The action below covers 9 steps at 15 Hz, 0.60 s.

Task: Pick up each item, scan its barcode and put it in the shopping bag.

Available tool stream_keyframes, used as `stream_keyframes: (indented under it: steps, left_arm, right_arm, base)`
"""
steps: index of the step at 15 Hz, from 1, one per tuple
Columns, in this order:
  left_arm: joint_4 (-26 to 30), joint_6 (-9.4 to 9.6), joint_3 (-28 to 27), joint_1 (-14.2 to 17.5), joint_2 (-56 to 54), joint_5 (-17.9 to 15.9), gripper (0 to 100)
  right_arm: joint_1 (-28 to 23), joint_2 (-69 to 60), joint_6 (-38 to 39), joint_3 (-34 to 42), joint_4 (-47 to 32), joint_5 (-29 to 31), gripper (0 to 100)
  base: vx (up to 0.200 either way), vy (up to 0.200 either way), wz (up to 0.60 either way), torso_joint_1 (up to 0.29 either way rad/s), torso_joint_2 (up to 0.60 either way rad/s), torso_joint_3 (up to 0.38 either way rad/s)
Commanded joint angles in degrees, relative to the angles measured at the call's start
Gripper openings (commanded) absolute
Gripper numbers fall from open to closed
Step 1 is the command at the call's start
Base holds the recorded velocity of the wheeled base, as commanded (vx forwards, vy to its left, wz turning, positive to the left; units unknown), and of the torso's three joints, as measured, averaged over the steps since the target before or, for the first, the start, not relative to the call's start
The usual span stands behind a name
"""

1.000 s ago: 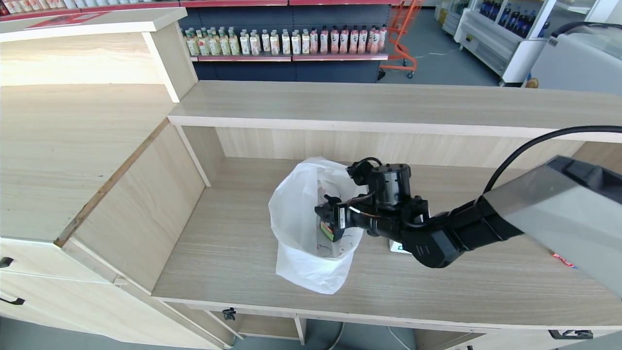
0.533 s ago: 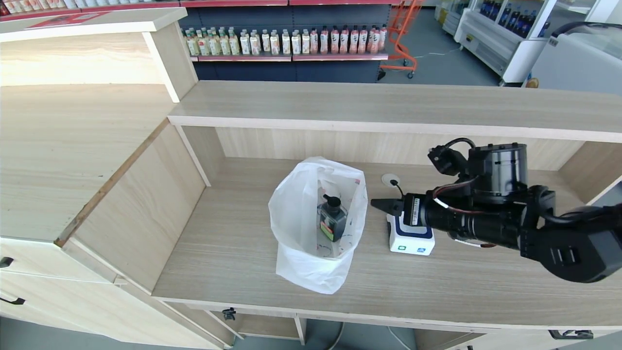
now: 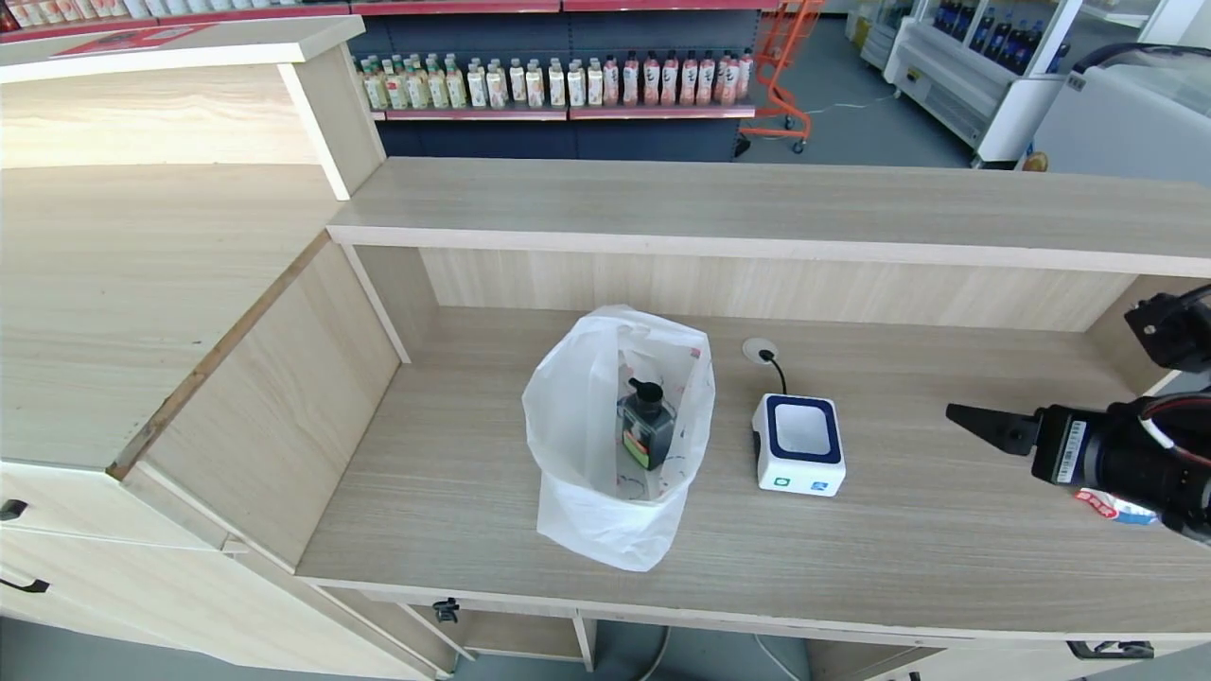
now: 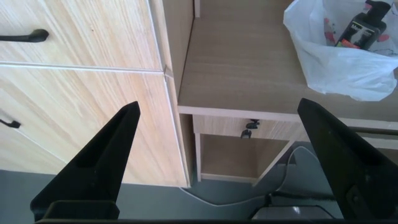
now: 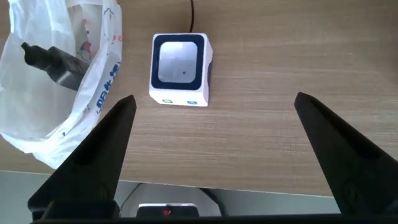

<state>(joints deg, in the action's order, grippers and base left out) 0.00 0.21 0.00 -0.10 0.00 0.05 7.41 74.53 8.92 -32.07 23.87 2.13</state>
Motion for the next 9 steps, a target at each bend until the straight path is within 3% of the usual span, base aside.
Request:
stream_keyframes:
  steps: [1,5,9]
  left_arm:
    - [0.0,-0.03,0.0,0.0,0.0,0.0,100]
    - [0.0,0.06,0.0,0.0,0.0,0.0,100]
    - [0.0,-0.03,0.0,0.0,0.0,0.0,100]
  right_arm:
    - [-1.3,-2.5,0.2,0.1,-0.1,0.1,100]
    - [-1.5,-3.5,2.6,0.5,-2.0,1.3,100]
    - [-1.4,-2.5,11.4,-1.7,-2.2,1.7,100]
  base:
    - [0.0,0.0,0.0,0.0,0.0,0.0]
    - [0.0,0.0,0.0,0.0,0.0,0.0]
    - [0.0,-0.2,0.0,0.002,0.0,0.005]
